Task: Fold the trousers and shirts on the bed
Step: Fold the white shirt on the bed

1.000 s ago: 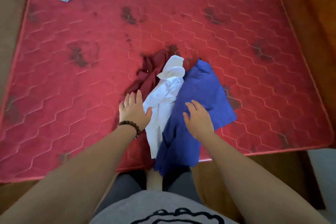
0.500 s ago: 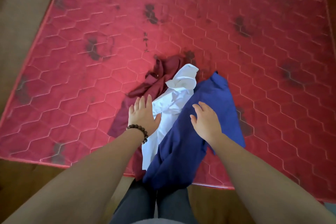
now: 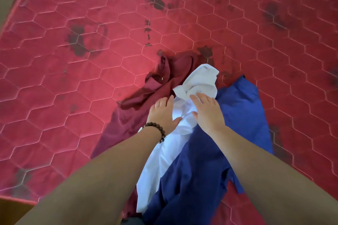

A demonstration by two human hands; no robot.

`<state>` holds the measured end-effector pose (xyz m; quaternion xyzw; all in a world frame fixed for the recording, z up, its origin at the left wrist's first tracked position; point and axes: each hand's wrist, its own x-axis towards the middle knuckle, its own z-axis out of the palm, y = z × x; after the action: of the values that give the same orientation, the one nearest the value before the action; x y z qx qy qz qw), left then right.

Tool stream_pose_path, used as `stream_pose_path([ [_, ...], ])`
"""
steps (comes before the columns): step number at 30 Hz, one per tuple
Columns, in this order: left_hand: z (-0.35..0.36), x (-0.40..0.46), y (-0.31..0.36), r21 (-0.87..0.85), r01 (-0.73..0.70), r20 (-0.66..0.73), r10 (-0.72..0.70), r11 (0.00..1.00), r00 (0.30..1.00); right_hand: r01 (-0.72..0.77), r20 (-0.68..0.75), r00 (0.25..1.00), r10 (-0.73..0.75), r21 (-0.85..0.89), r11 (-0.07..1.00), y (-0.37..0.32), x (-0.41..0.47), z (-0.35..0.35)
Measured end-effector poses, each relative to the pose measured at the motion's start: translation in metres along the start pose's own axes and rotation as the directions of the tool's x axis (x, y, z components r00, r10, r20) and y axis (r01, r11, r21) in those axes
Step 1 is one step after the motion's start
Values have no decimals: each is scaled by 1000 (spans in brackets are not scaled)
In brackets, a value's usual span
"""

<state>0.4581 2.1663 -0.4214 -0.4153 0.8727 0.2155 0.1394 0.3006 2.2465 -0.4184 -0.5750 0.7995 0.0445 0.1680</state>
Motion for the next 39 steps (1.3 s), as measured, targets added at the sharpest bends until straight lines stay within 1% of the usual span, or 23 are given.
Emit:
stream_pose_path([
  [2, 8, 8, 2, -58, -11, 3, 12, 998, 1000, -8, -36, 999, 8, 1, 1000, 1, 6, 9],
  [4, 7, 11, 5, -139, 12, -5, -13, 990, 1000, -45, -29, 999, 45, -15, 999, 1, 5, 11],
  [6, 4, 11, 8, -185, 33, -42, -41, 982, 998, -65, -47, 997, 64, -22, 998, 1, -1, 9],
  [10, -18, -8, 15, -251, 40, -78, -61, 967, 995, -70, -90, 993, 71, 14, 997, -3, -18, -15],
  [12, -38, -26, 23, -307, 27, -104, -62, 951, 993, -68, -156, 985, 75, 47, 997, -8, -31, -40],
  [15, -78, -62, 40, -394, -28, -141, -31, 919, 989, -105, -321, 939, 124, 76, 992, -16, -61, -88],
  [16, -92, -75, 47, -406, -54, -150, -9, 912, 989, -107, -324, 937, 130, 87, 990, -18, -72, -106],
  [19, -137, -108, 67, -408, -138, -195, 62, 903, 979, -128, -227, 961, 161, 153, 980, -18, -101, -159],
  [22, -180, -133, 86, -407, -217, -231, 130, 887, 964, -168, -285, 933, 220, 196, 966, -16, -124, -210],
  [24, -204, -149, 98, -407, -263, -260, 166, 875, 951, -164, -290, 924, 249, 286, 944, -19, -136, -240],
  [25, -215, -156, 104, -408, -286, -277, 181, 867, 944, -156, -268, 924, 273, 388, 908, -21, -141, -256],
  [26, -226, -162, 111, -410, -307, -292, 196, 859, 936, -153, -247, 917, 315, 511, 846, -22, -143, -270],
  [27, -237, -168, 117, -409, -331, -309, 212, 851, 927, -163, -222, 897, 382, 639, 752, -24, -146, -284],
  [29, -256, -178, 130, -378, -391, -345, 264, 839, 901, -173, -139, 842, 520, 845, 506, -30, -151, -310],
  [30, -265, -184, 136, -348, -427, -352, 306, 835, 885, -157, -118, 822, 557, 894, 421, -33, -154, -320],
  [31, -275, -190, 143, -311, -467, -353, 356, 828, 865, -141, -130, 807, 576, 905, 401, -34, -159, -331],
  [32, -286, -195, 148, -270, -511, -354, 410, 816, 841, -128, -154, 796, 586, 902, 412, -34, -164, -342],
  [34, -310, -200, 155, -195, -590, -388, 491, 783, 780, -98, -221, 786, 577, 878, 469, -30, -178, -369],
  [35, -326, -200, 157, -163, -619, -443, 503, 769, 742, -53, -260, 798, 544, 869, 492, -27, -188, -386],
  [37, -363, -191, 162, -140, -663, -585, 479, 736, 655, 62, -319, 836, 447, 864, 500, -21, -211, -424],
  [38, -382, -185, 165, -143, -687, -628, 471, 713, 619, 105, -338, 850, 404, 860, 499, -17, -222, -445],
  [39, -402, -179, 171, -142, -706, -639, 480, 694, 601, 135, -360, 857, 369, 848, 513, -13, -233, -468],
])
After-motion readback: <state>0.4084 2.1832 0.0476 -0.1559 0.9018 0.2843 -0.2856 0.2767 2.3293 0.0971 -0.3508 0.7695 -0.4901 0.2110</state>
